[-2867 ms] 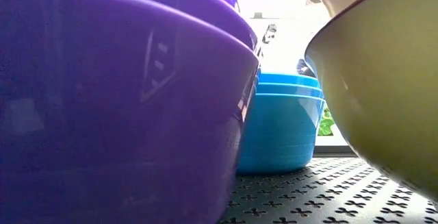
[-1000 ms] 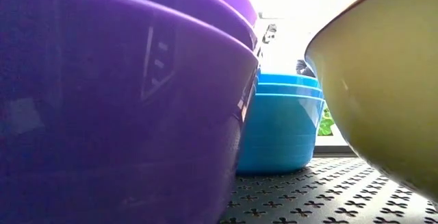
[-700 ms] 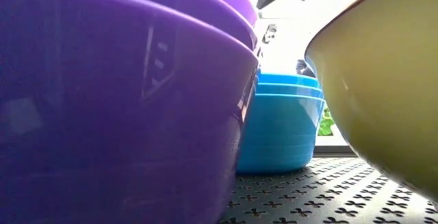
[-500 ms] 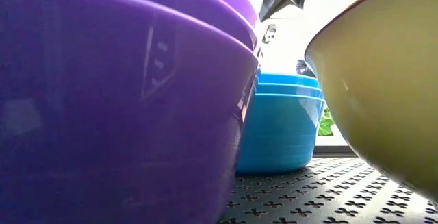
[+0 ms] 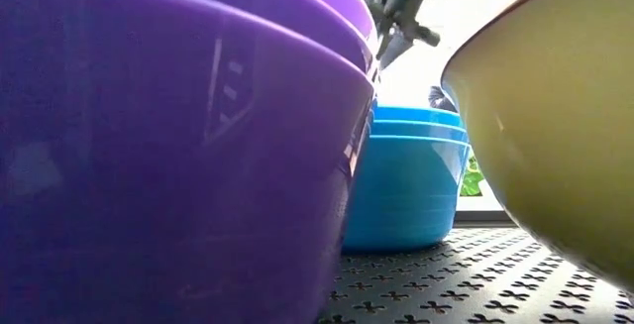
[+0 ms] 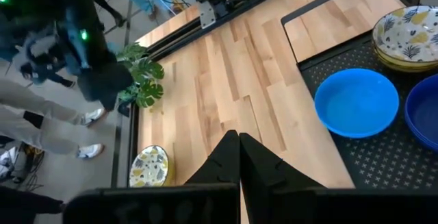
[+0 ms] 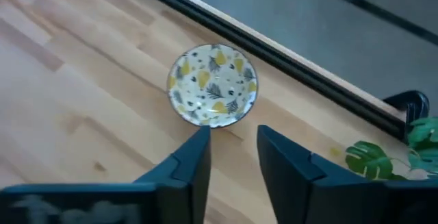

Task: Pick & Place Mini bowls
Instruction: Stack the white patterned bowl on top of the white patterned bowls on the shelf

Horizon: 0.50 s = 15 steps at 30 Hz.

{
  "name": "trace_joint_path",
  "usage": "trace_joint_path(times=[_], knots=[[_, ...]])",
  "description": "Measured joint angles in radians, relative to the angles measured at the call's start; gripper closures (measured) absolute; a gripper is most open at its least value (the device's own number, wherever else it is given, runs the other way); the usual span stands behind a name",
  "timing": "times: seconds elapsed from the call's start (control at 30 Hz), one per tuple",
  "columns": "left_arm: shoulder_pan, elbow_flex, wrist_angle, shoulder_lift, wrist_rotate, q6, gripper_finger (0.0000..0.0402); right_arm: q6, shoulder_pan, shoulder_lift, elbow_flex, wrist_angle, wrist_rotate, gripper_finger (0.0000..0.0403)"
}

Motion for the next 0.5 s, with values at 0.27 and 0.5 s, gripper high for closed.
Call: trace_joint_path(times=[0.27,0.5], knots=[[0.000,-0.001,-0.003,0.000,-0.001,-0.001,0.0402,0.006,-0.079,0.112,0.000,0.032,-0.121,0.0246],[0.000,-0.002,-0.023,0.000,-0.001,-0.007,0.0401,0.064,-0.158,0.197,0.000,0.042,-0.150,0.0230]])
